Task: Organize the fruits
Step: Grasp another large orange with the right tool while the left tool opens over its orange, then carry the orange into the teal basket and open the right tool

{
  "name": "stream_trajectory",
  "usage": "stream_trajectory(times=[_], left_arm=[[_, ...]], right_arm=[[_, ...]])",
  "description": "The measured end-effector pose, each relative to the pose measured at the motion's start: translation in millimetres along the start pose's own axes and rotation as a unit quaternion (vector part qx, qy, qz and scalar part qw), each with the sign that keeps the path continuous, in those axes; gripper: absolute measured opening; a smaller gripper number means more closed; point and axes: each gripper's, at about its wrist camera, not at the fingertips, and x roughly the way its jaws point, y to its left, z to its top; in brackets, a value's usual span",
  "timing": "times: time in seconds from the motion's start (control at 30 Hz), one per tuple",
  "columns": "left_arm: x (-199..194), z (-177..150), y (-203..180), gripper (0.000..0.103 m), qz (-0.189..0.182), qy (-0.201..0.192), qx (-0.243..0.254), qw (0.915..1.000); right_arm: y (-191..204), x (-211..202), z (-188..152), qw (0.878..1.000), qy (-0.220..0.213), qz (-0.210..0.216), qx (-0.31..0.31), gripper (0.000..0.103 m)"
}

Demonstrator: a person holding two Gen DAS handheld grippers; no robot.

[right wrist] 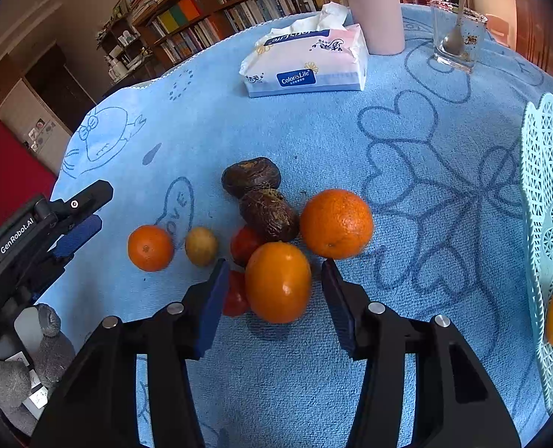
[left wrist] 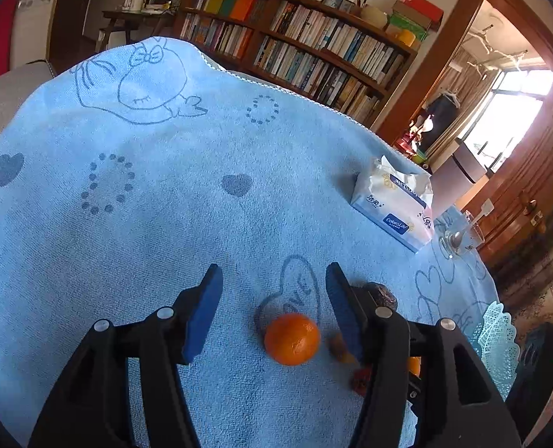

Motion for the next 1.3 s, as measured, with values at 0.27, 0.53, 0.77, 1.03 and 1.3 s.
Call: stream_trajectory(times=[0.27,0.53,0.77,1.03,1.3], left_arm=[[0,1,4,0.063,0.001,0.012,-0.004,0.9999],[-2,-1,-6,0.063,-0.001,0.013,0.021,0.9997],[-3,-1,-3,0.066,0.008,0.015,0.014,0.9998],[1,-10,-14,0.066,0.009,0.029,0.044,0.9986],[5,-24,-21,0.067,0.017,0.04,0.066,0.9969]], right_arm=[[0,-15,-3,1.0,0.001,0.007,-0.008,0.036],[1,-56,-13,0.999,-0.039,-0.007,-0.023,0.036],[-20,-100,-13,0.994,-0.096,-0.043,0.002,0.036],[-70,-136,-20,0.983,-0.138,-0.108,0.057,0.036],[-110,-146,-32,0.971,-0.141,-0.162,0.109,0.037]])
